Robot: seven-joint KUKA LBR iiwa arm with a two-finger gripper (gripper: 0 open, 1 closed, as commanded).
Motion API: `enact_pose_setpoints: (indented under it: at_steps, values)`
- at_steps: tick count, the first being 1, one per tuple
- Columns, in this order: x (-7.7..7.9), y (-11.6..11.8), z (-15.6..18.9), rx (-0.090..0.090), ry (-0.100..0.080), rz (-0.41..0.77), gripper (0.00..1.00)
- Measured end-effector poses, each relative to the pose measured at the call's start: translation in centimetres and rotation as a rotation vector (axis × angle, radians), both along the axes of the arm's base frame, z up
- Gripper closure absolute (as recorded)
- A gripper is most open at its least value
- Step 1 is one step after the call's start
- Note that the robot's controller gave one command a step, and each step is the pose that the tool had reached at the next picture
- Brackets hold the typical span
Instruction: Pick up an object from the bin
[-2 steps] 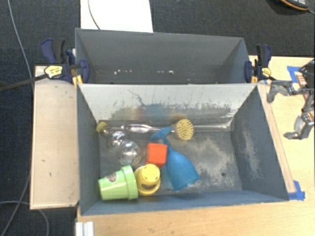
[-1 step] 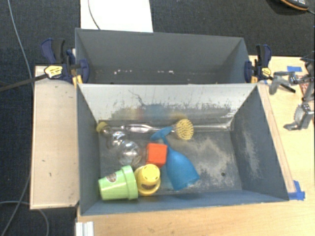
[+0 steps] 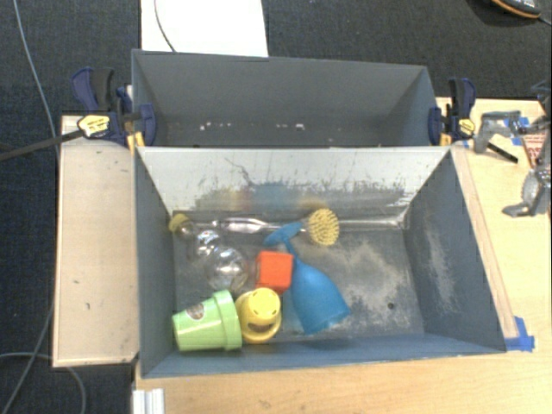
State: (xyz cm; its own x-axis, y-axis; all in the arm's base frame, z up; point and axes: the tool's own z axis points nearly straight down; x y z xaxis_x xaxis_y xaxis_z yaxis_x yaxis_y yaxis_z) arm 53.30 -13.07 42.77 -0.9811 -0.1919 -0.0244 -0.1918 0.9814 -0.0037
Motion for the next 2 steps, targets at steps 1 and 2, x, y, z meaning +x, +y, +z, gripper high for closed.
enact_pose_setpoints:
  at_steps: [1, 2]
  values:
    - [0.4, 0.8, 3.9, 0.002, 0.0, -0.016, 0.0]
    - [0.0, -0.2, 4.3, -0.001, -0.007, 0.008, 0.0]
